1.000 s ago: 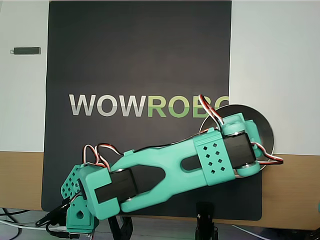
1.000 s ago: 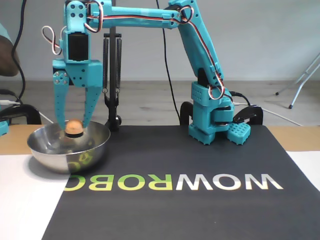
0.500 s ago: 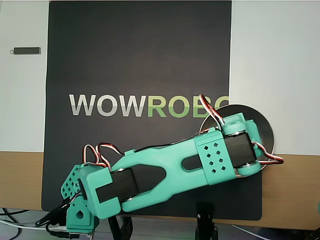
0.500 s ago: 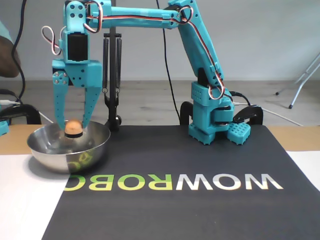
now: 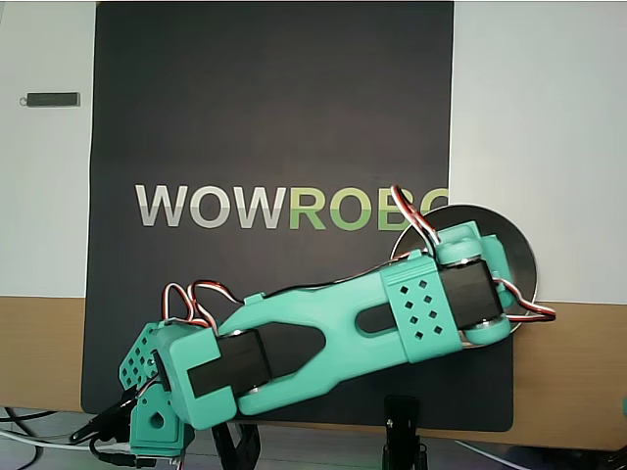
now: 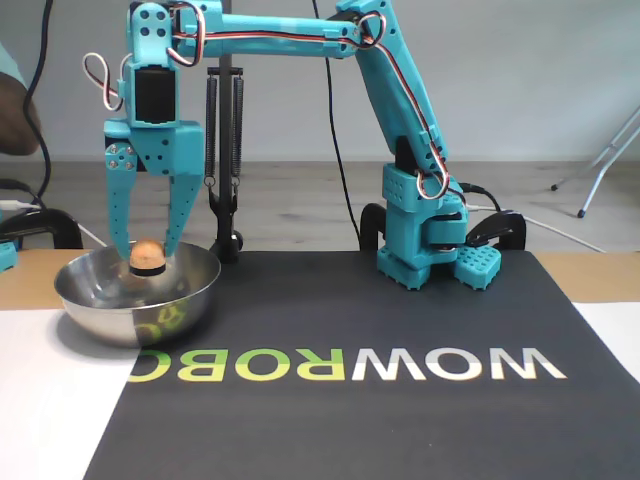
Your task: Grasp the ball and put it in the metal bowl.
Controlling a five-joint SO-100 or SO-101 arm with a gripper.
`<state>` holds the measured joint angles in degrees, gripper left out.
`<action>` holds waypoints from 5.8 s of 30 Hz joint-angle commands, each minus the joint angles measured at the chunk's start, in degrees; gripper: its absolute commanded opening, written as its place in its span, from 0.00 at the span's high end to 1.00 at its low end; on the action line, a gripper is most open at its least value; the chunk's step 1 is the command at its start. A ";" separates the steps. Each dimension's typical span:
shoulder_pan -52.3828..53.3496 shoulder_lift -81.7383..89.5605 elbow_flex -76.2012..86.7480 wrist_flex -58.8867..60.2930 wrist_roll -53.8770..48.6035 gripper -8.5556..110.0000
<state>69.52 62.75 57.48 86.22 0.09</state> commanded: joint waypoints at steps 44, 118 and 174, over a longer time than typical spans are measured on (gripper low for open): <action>0.18 0.88 -2.29 0.44 -2.37 0.78; -51.77 34.54 26.98 2.02 11.34 0.93; -67.85 87.54 84.37 -39.37 14.94 0.93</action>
<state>1.58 144.49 139.13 48.34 15.38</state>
